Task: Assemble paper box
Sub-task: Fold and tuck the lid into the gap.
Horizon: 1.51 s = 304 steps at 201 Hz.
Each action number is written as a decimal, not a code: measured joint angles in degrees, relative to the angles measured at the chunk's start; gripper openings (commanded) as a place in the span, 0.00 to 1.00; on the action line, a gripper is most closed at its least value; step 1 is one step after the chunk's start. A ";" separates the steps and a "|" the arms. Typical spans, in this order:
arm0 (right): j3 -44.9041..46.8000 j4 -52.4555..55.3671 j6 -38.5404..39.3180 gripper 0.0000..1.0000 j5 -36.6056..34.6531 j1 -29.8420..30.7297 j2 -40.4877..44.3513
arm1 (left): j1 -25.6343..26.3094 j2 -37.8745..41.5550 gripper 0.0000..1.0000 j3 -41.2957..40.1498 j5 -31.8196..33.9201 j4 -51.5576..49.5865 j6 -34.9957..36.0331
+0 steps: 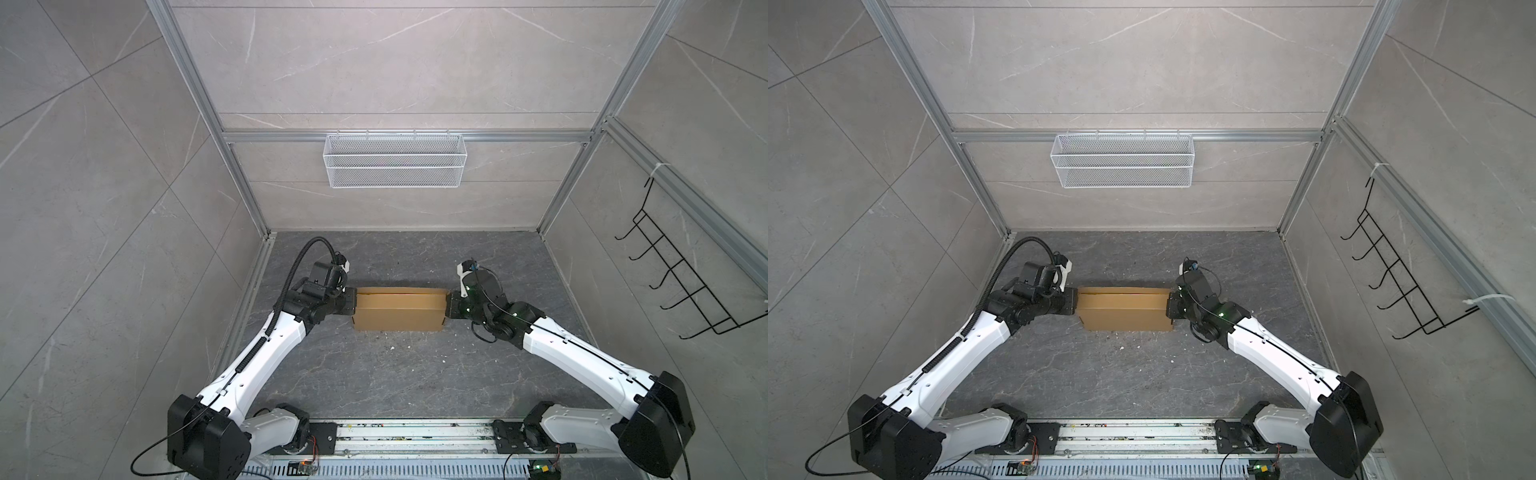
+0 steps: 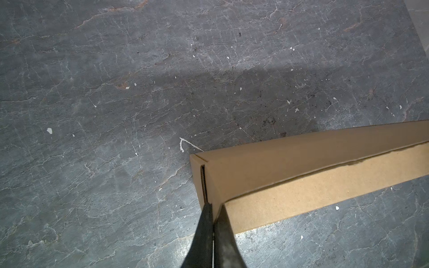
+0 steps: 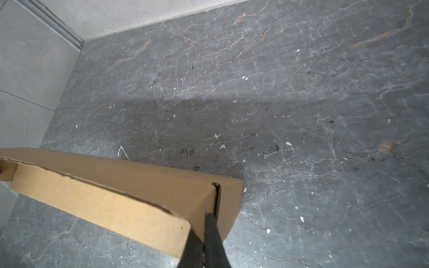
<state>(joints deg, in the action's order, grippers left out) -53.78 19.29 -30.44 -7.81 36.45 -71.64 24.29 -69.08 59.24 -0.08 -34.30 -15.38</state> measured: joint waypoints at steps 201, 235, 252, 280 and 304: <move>-3.98 7.58 3.69 0.46 10.49 -2.34 -2.08 | 0.00 -2.23 0.02 -1.81 1.29 6.34 2.16; -3.98 12.81 4.50 0.49 15.21 -6.56 -0.90 | 0.04 -2.91 0.02 -1.31 0.98 6.36 2.38; -3.98 14.40 4.55 0.48 17.00 -8.70 0.35 | 0.04 -3.02 0.02 -1.27 1.01 6.36 2.40; -6.51 17.68 4.83 0.46 18.27 -9.46 0.94 | 0.07 -3.19 0.02 -1.18 1.01 6.38 2.56; -11.80 20.24 6.78 0.40 16.85 -9.46 0.87 | 0.07 -3.34 0.02 -1.07 1.03 6.36 2.58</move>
<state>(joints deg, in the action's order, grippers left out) -65.58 39.53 -23.66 9.04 26.98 -70.76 24.36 -72.42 58.17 0.95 -27.94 -12.80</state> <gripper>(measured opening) 0.420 0.045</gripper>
